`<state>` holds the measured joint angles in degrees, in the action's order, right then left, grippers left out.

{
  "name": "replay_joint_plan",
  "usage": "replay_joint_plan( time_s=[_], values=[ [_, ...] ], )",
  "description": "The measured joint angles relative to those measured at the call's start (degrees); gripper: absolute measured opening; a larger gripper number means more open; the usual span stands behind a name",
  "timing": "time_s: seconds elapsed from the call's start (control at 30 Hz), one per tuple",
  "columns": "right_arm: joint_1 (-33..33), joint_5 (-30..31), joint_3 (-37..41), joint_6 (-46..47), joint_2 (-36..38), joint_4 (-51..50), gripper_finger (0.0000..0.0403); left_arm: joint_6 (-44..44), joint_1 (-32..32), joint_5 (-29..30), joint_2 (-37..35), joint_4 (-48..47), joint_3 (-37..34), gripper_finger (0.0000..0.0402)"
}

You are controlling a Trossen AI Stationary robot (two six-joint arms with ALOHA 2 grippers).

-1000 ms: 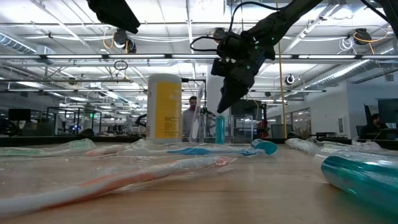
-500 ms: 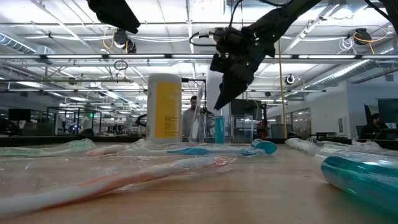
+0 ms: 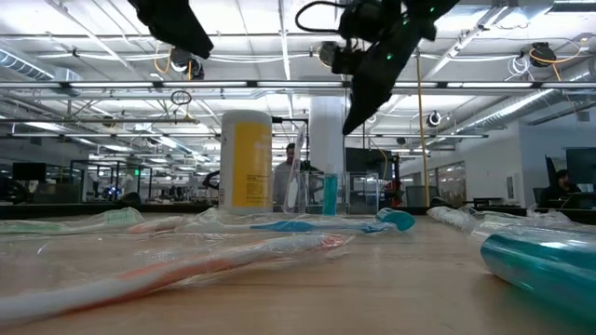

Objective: Pick & Place toothbrushing station
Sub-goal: Put the top blue toothbrush into the transparent organizer

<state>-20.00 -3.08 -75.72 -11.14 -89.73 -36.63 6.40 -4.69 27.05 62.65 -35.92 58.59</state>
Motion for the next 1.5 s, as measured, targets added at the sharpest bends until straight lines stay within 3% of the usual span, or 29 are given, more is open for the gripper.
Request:
replay_joint_plan(
  time_s=[0.27,0.53,0.7,0.8,1.0,1.2,1.5],
  values=[
    [3.5,0.9,0.3,25.0,4.0,-20.5,0.0173,1.1,0.0,0.0,2.9,0.8,0.0,0.0255],
    [4.5,7.3,12.2,38.9,4.2,-14.7,0.0171,1.7,0.0,0.0,2.9,1.1,0.0,0.0255],
    [3.1,16.4,19.9,44.7,4.2,-10.6,0.0171,1.2,0.0,0.0,2.8,2.1,0.0,0.0255],
    [2.0,16.2,23.3,48.6,4.3,-7.0,0.0171,1.2,0.2,0.0,2.8,2.8,0.0,0.0255],
    [1.2,13.5,28.7,49.9,4.3,4.0,0.0171,0.8,0.2,0.1,2.8,3.3,0.0,0.0255],
    [0.8,13.7,30.5,49.2,4.2,5.5,0.0168,0.8,0.2,0.1,2.8,3.2,0.0,0.0255],
    [0.8,13.4,30.7,44.2,4.2,5.2,0.0088,-0.1,0.2,0.1,2.8,3.2,0.0,0.0255]
  ],
)
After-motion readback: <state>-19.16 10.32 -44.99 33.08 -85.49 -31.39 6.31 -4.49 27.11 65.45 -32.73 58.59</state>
